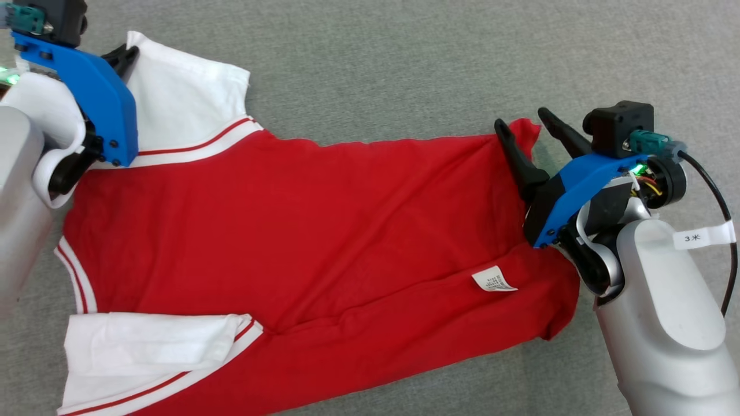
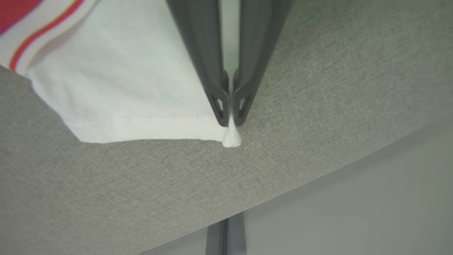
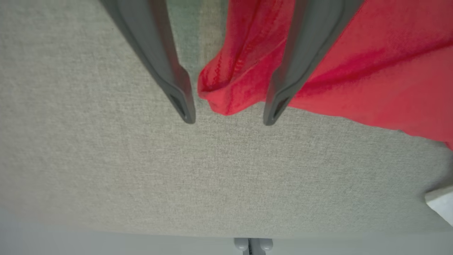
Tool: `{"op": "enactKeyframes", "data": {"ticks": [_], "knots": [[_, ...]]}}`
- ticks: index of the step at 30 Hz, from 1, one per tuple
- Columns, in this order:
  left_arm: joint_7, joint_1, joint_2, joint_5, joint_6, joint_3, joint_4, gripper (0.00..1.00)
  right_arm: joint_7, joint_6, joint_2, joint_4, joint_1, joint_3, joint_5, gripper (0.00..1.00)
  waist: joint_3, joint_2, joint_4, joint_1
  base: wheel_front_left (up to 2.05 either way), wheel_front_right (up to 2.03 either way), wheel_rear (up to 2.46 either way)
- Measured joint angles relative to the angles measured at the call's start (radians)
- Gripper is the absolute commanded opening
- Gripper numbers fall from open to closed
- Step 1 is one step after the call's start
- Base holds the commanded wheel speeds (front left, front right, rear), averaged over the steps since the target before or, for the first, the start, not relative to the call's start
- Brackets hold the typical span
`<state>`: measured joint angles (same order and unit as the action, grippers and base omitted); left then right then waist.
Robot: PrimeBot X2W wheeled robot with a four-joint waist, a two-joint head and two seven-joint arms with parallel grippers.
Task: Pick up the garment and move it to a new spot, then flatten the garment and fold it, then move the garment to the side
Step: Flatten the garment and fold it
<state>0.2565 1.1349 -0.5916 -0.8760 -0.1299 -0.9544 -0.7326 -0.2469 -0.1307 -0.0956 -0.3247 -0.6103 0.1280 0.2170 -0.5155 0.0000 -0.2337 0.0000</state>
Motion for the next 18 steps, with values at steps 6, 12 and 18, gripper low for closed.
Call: {"op": "enactKeyframes", "data": {"ticks": [6, 12, 18], "knots": [[-0.053, 0.023, 0.007, -0.021, 0.000, -0.043, 0.009, 0.00, -0.069, 0.000, -0.015, -0.040, 0.004, -0.002, 0.007, 1.00, 0.007, 0.0000, 0.032, 0.0000, 0.00, 0.00, 0.00], [-0.102, 0.038, 0.016, -0.044, 0.000, -0.076, 0.002, 0.00, -0.111, 0.000, -0.040, -0.045, 0.011, -0.005, 0.006, 0.08, 0.017, 0.0000, 0.058, 0.0000, 0.00, 0.00, 0.00], [-0.186, 0.038, 0.030, -0.064, 0.000, -0.091, -0.017, 0.00, -0.050, 0.000, -0.051, -0.031, 0.017, -0.044, -0.001, 0.00, 0.038, 0.0000, 0.089, 0.0000, 0.00, 0.00, 0.00]]}}
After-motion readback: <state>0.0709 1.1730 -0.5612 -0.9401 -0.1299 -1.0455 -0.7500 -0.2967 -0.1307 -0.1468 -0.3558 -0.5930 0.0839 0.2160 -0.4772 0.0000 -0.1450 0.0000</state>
